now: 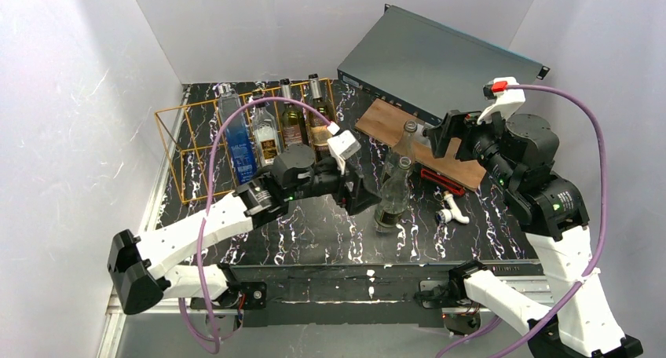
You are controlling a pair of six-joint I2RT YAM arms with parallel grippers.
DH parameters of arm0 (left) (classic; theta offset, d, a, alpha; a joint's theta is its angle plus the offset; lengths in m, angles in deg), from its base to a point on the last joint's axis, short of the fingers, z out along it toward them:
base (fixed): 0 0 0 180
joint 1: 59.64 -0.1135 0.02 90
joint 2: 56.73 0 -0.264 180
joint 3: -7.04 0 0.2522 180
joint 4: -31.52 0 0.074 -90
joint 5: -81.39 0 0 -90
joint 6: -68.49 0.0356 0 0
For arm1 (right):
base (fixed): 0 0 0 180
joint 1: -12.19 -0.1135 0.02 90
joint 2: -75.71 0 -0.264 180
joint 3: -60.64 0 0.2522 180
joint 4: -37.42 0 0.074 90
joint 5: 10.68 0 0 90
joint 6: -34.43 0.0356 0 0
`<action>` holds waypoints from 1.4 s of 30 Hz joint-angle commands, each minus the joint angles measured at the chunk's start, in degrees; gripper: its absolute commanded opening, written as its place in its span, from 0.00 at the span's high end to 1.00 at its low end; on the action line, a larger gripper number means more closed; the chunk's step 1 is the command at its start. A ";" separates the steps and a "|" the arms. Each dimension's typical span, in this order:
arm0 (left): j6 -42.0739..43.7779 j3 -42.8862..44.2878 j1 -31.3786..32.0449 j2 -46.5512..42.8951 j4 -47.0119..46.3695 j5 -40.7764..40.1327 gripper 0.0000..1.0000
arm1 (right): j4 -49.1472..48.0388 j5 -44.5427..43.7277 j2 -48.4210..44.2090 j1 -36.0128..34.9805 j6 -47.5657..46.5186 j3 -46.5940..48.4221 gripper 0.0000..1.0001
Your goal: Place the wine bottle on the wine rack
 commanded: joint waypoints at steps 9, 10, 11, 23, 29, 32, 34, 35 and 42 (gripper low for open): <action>3.78 1.68 5.22 9.97 -14.25 -13.67 0.20 | -1.40 -0.83 -1.98 0.10 0.17 2.45 0.00; 4.07 1.81 5.69 10.52 -14.67 -14.64 0.20 | -1.58 -0.81 -2.21 0.09 0.16 2.41 0.00; 4.34 1.85 5.98 11.06 -15.06 -15.56 0.20 | -1.71 -0.70 -2.40 0.10 0.15 2.30 0.00; 5.33 2.13 6.79 15.12 -18.97 -19.78 0.20 | -0.74 -1.32 -2.65 0.10 -0.54 3.24 0.00; 5.47 3.73 6.91 18.22 -19.77 -20.82 0.21 | -0.27 -1.21 -3.07 0.14 -0.23 3.12 0.00; 5.18 5.03 6.90 20.22 -20.53 -21.56 0.21 | 0.28 -1.47 -2.96 0.05 -0.54 3.90 0.00; 4.89 5.94 6.97 21.49 -20.98 -21.72 0.22 | 0.51 -1.64 -2.98 0.07 -0.63 4.17 0.00; 4.58 6.36 6.97 22.16 -21.24 -21.92 0.22 | 0.58 -1.71 -3.06 0.11 -0.63 4.21 0.00; 3.26 7.91 6.97 25.11 -22.67 -22.59 0.34 | 0.90 -2.13 -3.54 0.14 -0.76 3.95 0.00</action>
